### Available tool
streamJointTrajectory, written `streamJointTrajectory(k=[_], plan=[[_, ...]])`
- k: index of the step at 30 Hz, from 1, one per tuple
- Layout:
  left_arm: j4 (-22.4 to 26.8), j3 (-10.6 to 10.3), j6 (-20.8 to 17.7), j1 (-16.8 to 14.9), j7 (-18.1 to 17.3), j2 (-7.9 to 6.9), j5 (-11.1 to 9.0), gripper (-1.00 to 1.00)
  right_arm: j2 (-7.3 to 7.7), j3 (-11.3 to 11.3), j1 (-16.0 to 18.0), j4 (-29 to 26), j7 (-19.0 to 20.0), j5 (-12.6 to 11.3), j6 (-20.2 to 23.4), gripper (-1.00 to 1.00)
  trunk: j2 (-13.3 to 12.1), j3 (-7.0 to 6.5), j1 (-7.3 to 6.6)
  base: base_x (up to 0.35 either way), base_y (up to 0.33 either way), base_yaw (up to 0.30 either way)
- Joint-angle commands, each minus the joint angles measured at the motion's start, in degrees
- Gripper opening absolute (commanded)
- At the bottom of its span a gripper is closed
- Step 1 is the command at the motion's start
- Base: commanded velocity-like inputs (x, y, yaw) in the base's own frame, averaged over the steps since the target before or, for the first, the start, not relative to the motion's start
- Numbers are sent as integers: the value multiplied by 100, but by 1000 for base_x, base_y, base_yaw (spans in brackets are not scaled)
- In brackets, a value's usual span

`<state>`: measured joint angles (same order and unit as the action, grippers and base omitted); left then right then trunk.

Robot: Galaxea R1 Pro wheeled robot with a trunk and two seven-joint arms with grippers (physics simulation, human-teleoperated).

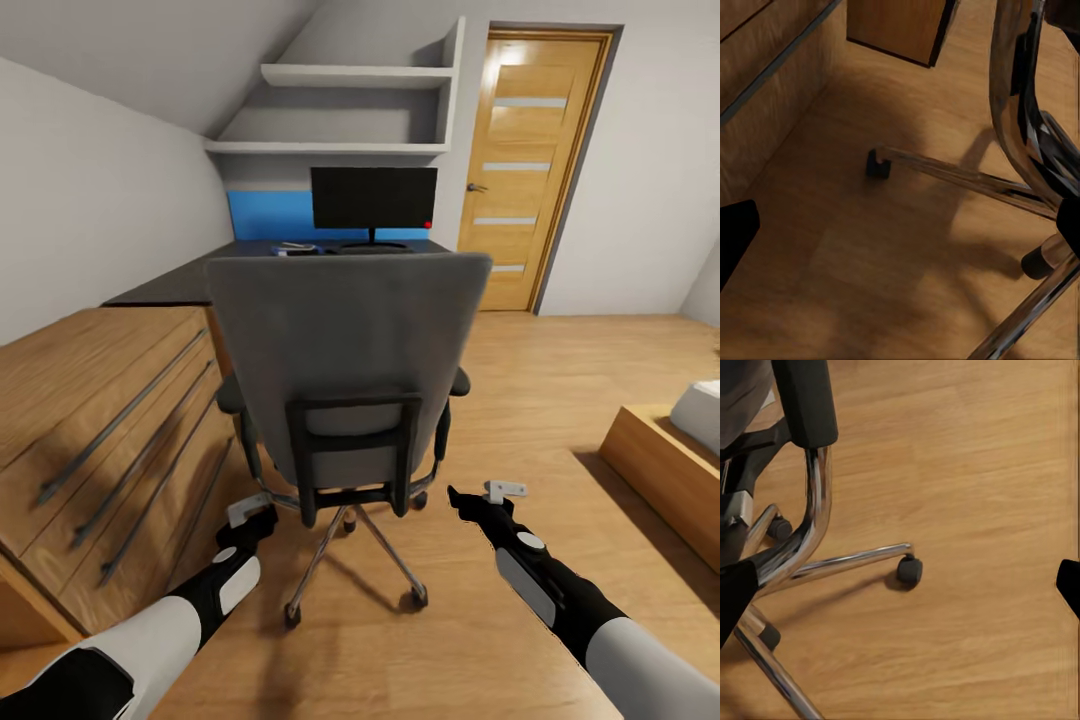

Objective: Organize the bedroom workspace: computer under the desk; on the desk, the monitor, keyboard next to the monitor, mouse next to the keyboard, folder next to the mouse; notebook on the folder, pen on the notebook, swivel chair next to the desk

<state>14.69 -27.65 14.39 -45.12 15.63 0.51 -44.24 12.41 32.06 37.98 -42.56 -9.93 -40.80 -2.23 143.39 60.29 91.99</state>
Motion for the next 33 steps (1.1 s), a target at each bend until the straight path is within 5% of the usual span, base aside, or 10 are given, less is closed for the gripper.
streamJointTrajectory(k=[1,33], plan=[[7,-74,18,-6,18,1,-13,100,25,47,7,-6,-51,-59,-23,100,2,1,1,255,-74,-90],[7,-74,20,-6,18,10,2,100,33,54,7,-16,-45,-42,-23,100,2,-20,1,234,-189,-11]])
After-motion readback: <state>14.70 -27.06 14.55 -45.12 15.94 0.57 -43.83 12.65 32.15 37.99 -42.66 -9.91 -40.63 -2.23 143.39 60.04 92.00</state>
